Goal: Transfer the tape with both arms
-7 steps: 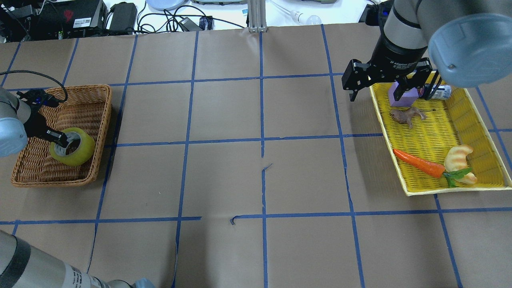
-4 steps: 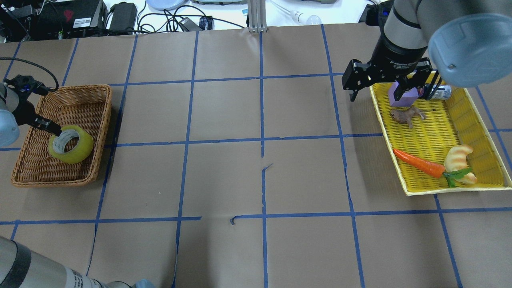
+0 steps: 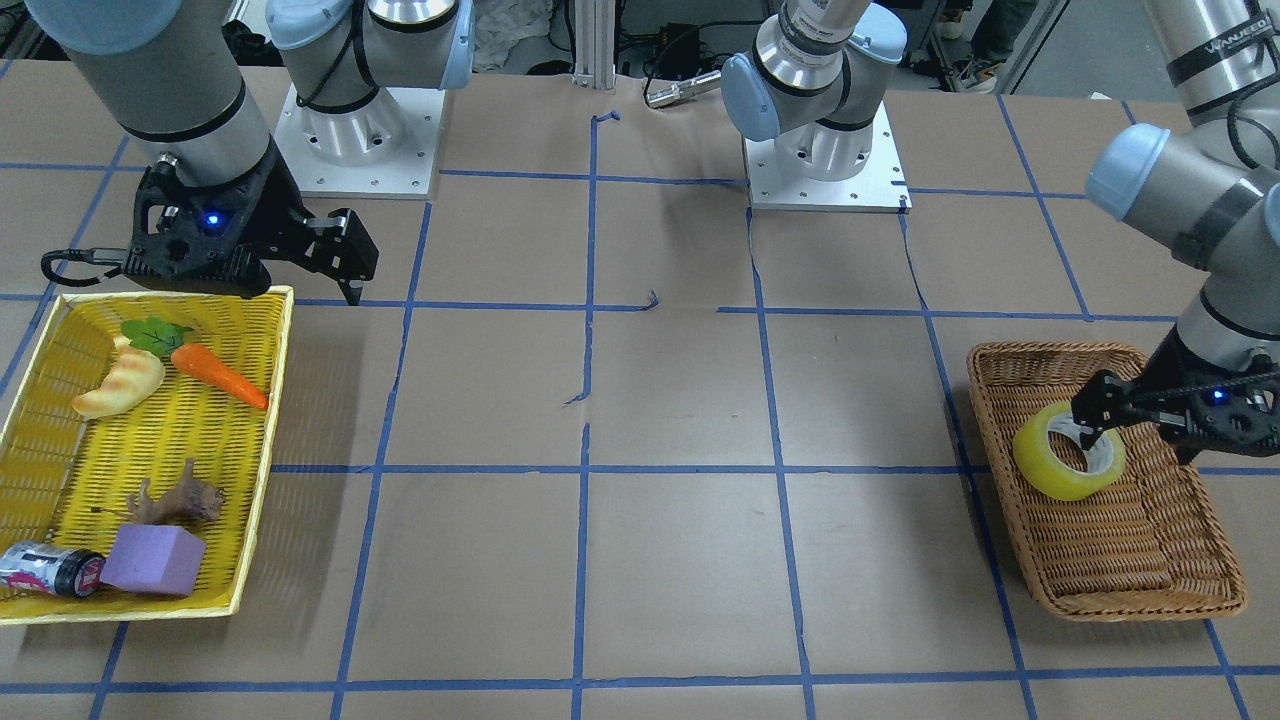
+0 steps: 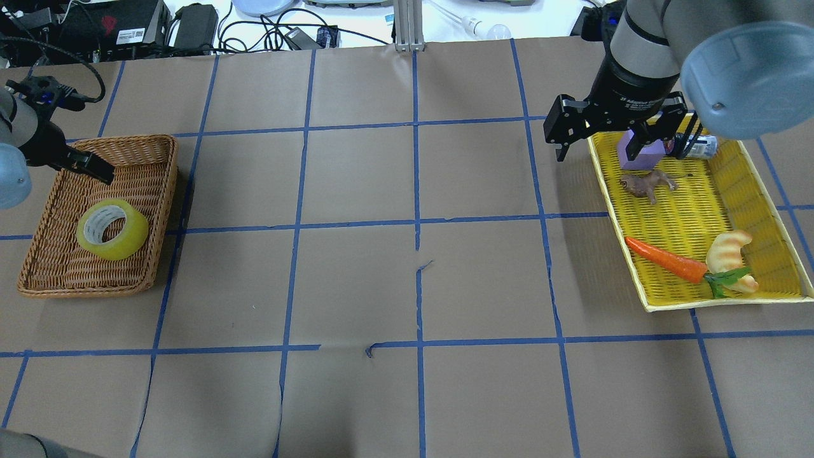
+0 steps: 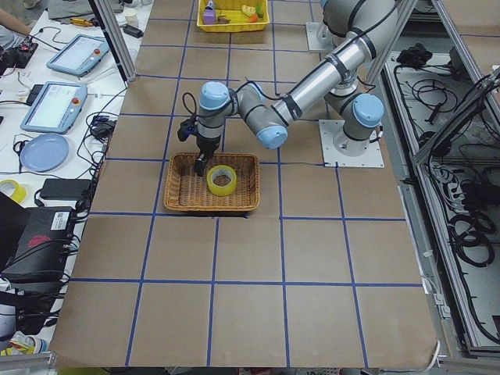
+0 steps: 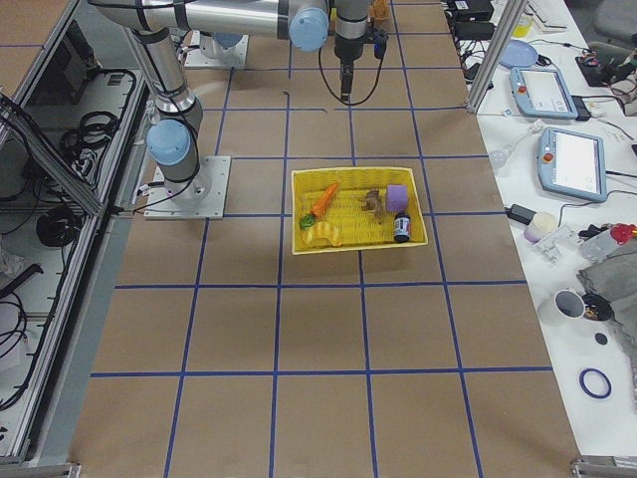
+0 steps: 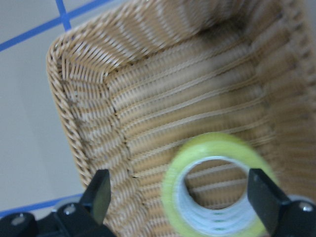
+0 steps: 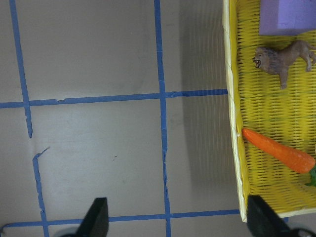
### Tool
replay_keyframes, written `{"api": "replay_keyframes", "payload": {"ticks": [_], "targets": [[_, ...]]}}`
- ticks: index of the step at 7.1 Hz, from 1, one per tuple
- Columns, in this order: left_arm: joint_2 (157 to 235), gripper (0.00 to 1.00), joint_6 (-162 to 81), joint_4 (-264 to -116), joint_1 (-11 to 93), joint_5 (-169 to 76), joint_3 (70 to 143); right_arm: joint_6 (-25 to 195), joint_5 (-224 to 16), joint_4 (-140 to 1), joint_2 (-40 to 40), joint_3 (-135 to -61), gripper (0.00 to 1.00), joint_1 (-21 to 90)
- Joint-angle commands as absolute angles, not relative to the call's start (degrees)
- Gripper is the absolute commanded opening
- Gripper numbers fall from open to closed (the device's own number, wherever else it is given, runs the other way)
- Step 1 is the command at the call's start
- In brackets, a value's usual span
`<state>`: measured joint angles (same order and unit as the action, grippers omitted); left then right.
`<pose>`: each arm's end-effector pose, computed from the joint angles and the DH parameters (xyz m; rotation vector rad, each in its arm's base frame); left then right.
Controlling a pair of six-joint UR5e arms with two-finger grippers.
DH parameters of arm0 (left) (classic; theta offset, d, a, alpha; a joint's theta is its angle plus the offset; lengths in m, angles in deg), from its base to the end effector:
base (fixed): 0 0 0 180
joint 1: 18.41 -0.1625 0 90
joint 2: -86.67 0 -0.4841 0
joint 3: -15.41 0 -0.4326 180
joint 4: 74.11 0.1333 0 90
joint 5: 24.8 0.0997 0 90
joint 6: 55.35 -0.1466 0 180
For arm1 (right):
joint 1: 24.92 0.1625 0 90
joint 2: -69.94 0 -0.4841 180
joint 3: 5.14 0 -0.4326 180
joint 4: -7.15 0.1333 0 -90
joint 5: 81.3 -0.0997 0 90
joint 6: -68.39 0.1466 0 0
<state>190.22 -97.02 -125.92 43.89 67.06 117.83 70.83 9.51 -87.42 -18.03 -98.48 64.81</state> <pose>0.1794 -0.6183 0.3216 0.3578 2.9630 -0.2351 0.1287 -0.5461 0.4578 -0.0738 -3.1262 -0.0214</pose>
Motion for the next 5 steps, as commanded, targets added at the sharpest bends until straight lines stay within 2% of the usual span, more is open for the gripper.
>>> {"api": "replay_keyframes", "payload": {"ticks": [1,5], "targets": [[185.48,1.0,-84.16,-134.18,50.2,66.87,117.72,70.76,9.93,-87.42,-17.95,-98.48,1.0,64.73],[179.31,1.0,-56.44,-148.5,68.14,66.78,115.1,70.76,9.76,-87.42,-17.95,-98.48,1.0,64.81]]}}
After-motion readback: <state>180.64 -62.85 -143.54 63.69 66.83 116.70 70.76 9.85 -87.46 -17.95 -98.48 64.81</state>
